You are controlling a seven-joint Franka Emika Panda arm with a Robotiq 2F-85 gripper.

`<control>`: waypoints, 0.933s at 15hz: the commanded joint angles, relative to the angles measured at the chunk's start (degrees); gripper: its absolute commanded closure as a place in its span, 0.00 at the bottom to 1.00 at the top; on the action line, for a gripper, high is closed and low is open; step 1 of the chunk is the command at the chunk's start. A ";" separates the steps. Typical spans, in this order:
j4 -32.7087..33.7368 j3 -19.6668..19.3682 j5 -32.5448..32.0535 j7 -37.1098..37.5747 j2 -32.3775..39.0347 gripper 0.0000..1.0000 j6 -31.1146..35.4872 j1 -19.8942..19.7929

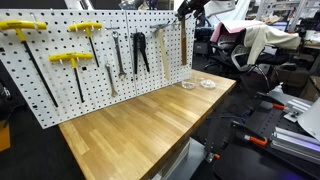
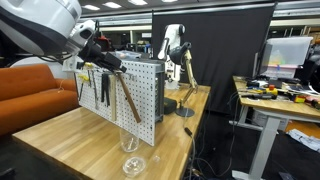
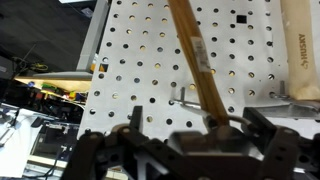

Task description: Hang the hammer on the rightmost hanger

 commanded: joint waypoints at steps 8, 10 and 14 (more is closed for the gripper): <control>-6.26 0.44 8.00 -10.78 -7.41 0.00 1.76 -0.93; -7.64 0.78 10.57 -12.02 -9.56 0.00 0.74 -0.86; -7.98 0.18 12.73 -12.00 -9.94 0.00 0.62 0.02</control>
